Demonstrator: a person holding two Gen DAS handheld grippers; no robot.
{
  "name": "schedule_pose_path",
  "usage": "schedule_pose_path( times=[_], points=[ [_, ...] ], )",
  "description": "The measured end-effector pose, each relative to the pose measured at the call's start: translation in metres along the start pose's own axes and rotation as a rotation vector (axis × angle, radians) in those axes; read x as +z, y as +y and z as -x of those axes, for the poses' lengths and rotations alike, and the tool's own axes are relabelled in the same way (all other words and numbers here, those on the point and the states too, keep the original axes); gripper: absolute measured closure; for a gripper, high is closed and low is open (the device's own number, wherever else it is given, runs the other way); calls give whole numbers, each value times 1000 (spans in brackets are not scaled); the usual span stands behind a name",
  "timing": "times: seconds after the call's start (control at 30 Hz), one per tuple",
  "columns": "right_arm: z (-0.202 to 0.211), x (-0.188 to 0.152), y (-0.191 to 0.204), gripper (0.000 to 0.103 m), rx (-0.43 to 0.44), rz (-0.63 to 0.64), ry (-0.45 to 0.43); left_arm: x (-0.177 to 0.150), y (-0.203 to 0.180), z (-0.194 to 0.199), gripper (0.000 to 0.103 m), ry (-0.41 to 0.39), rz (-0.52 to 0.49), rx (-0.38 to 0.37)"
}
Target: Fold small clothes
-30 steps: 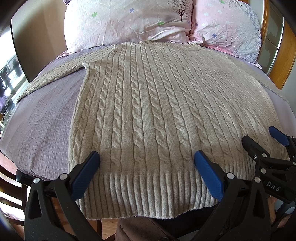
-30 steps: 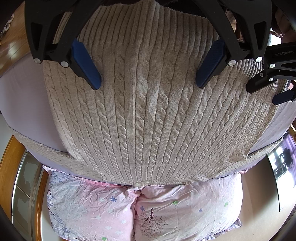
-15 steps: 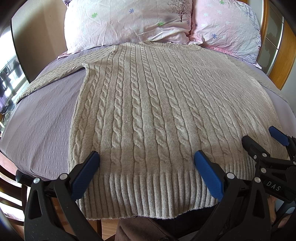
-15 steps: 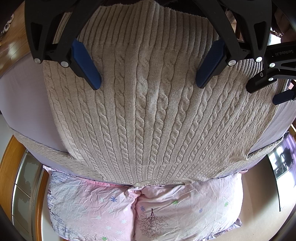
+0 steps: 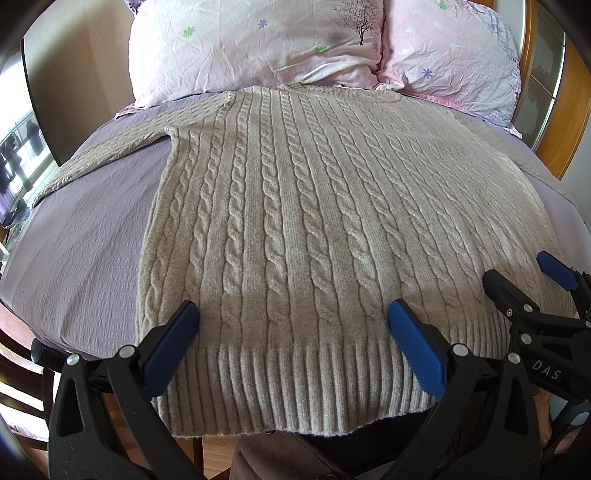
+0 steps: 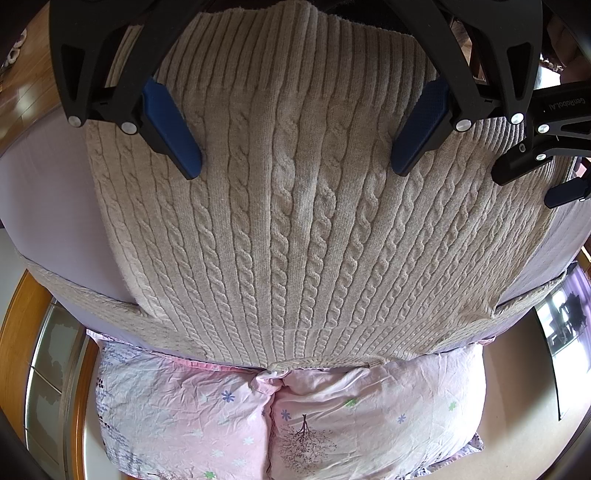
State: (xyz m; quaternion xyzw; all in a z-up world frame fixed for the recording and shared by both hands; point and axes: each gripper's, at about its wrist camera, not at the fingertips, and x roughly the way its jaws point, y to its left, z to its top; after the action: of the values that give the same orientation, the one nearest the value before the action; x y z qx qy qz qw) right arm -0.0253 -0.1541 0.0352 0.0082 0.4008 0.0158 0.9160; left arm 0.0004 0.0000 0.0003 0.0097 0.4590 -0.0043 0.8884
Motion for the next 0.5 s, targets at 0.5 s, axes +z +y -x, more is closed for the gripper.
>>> schedule_pose_path(
  times=[0.5],
  points=[
    [-2, 17, -54, 1, 156, -62, -100, -2, 0, 11, 2, -86, -12, 1]
  ],
)
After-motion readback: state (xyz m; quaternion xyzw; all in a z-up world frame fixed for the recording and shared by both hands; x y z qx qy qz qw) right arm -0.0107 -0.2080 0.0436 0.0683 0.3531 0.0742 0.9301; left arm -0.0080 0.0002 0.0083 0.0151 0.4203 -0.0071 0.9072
